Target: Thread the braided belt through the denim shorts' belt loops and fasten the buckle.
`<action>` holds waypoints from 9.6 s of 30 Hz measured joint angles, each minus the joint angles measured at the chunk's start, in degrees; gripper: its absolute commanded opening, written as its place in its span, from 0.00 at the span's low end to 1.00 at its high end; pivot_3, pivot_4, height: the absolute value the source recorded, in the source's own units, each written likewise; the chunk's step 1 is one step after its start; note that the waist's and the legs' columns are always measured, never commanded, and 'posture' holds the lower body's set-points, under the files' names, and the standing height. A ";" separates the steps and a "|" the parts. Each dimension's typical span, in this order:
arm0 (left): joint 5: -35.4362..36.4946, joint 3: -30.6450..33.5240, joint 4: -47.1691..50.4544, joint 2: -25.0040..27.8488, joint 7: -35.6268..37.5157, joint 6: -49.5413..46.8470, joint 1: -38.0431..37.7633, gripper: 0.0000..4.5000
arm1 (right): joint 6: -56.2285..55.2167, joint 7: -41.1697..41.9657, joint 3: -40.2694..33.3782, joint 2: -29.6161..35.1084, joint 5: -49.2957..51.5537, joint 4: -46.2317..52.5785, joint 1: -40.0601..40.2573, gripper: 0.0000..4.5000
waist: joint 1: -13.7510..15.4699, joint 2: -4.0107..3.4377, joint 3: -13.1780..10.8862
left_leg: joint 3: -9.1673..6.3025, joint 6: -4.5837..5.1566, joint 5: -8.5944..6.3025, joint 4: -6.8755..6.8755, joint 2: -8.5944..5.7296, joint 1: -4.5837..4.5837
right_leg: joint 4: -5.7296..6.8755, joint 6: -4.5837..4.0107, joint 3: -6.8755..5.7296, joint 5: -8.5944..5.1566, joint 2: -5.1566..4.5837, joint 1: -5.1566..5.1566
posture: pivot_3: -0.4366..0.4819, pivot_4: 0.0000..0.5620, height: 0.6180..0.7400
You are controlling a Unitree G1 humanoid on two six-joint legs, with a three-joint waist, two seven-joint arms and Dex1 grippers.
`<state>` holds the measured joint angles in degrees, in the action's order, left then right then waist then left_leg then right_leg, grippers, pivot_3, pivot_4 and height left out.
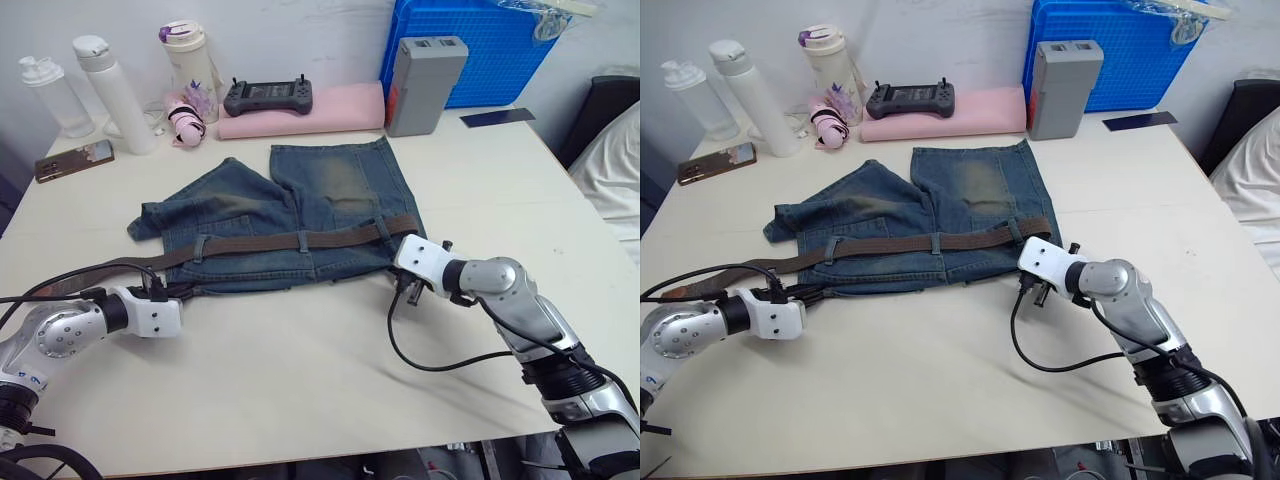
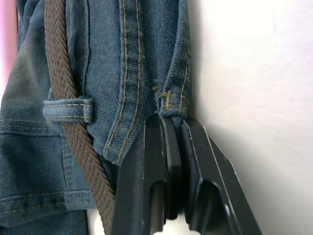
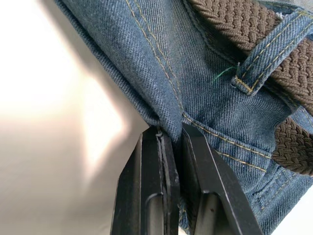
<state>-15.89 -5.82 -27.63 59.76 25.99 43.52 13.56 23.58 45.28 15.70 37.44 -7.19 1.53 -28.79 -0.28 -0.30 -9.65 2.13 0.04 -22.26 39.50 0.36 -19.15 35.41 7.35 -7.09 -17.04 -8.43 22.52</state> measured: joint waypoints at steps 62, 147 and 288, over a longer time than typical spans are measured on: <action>38.81 29.71 47.80 -18.27 4.69 -59.67 -23.09 0.99 | 9.12 -0.44 -12.14 -9.00 16.48 -22.08 -18.37 1.00 | 0.10 -0.26 -0.76 | -4.63 -0.14 1.77 -1.21 -1.93 -1.32 | -1.43 0.40 -1.80 0.04 -1.21 -1.37 | 0.48 0.27 1.00; 43.06 25.80 15.83 -12.35 39.60 -72.08 9.75 0.08 | 22.48 6.43 -20.71 -6.13 32.13 -0.38 -8.11 0.00 | -1.70 -0.17 -0.76 | -3.26 -0.20 1.78 -1.28 -1.59 -1.27 | 0.13 0.33 -0.39 0.01 -0.93 0.14 | 0.48 0.27 1.00; 10.74 -2.72 -14.59 -18.60 16.08 -32.48 25.82 0.01 | 5.00 -11.59 3.06 -12.03 7.16 -28.66 -20.21 0.01 | 1.43 -0.29 0.69 | -1.81 -0.38 1.05 -0.31 -0.66 0.00 | -0.23 0.09 -0.11 0.08 -0.17 -0.89 | 0.48 0.27 1.00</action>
<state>-5.15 -8.54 -42.21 41.16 42.07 11.04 39.39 28.59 33.69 18.76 25.41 -0.03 -27.13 -49.00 1.15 -0.59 -8.96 0.32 -0.34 -21.21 39.20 -0.30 -19.15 35.19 7.44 -7.21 -16.96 -8.60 21.62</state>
